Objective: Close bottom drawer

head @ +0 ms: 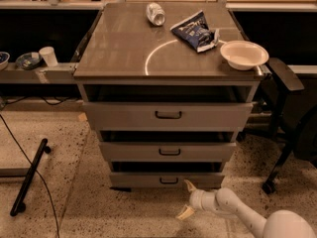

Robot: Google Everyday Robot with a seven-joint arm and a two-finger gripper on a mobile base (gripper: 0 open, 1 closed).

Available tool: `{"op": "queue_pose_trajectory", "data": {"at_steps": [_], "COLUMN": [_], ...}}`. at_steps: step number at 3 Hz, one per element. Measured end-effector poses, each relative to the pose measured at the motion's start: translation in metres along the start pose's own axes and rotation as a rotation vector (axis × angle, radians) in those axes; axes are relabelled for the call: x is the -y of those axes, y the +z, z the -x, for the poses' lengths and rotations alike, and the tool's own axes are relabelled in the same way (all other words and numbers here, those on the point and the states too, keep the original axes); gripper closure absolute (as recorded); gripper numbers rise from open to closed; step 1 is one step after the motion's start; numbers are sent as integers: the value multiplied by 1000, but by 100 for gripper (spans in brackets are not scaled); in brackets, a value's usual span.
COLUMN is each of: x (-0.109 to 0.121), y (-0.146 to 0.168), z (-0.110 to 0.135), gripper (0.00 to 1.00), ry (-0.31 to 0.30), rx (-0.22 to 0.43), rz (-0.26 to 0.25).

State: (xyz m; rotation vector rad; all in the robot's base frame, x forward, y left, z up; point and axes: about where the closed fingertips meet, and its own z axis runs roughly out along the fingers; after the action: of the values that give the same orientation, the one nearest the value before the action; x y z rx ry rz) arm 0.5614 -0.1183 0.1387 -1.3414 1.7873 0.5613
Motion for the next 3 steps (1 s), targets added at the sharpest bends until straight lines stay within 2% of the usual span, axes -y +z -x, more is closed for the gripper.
{"op": "queue_pose_trajectory", "data": {"at_steps": [3], "x": [12], "y": [4], "z": [13], "gripper": [0], "ry": [-42], "rx": [-4], "rz": [-13]}}
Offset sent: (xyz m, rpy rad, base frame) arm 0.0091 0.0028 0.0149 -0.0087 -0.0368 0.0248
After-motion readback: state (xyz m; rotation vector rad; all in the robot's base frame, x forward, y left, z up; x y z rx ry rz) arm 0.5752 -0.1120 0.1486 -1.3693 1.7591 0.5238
